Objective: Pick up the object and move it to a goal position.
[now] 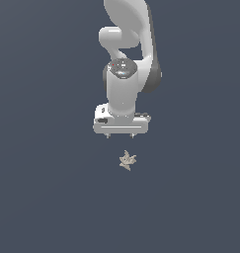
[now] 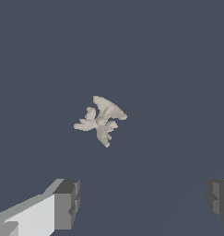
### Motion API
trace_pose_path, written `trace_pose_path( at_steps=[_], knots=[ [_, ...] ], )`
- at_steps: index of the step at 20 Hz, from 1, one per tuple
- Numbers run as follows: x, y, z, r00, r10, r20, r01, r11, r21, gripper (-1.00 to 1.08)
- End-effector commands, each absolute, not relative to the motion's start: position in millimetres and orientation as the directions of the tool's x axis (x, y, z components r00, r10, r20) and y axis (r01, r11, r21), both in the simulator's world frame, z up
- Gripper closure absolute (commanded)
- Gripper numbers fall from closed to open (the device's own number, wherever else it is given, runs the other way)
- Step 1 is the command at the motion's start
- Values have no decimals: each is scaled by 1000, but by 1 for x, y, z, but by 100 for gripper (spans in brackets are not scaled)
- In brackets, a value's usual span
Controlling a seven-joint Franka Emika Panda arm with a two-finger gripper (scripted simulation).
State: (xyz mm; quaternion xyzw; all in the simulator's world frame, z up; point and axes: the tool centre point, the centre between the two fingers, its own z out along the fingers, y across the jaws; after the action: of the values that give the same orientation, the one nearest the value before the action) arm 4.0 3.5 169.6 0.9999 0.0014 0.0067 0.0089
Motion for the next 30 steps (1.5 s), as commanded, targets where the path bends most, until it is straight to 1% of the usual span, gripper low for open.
trace_pose_path(
  at_steps=[1, 10, 19, 30],
  knots=[
    [4, 4, 170, 1000, 3, 13, 3, -1000, 18, -92],
    [-3, 18, 167, 1000, -9, -16, -9, -1000, 11, -92],
    [-2, 18, 165, 1000, -23, -15, -23, -1000, 10, -92],
    [15, 24, 146, 985, -173, -11, -173, -985, 6, -92]
  ],
)
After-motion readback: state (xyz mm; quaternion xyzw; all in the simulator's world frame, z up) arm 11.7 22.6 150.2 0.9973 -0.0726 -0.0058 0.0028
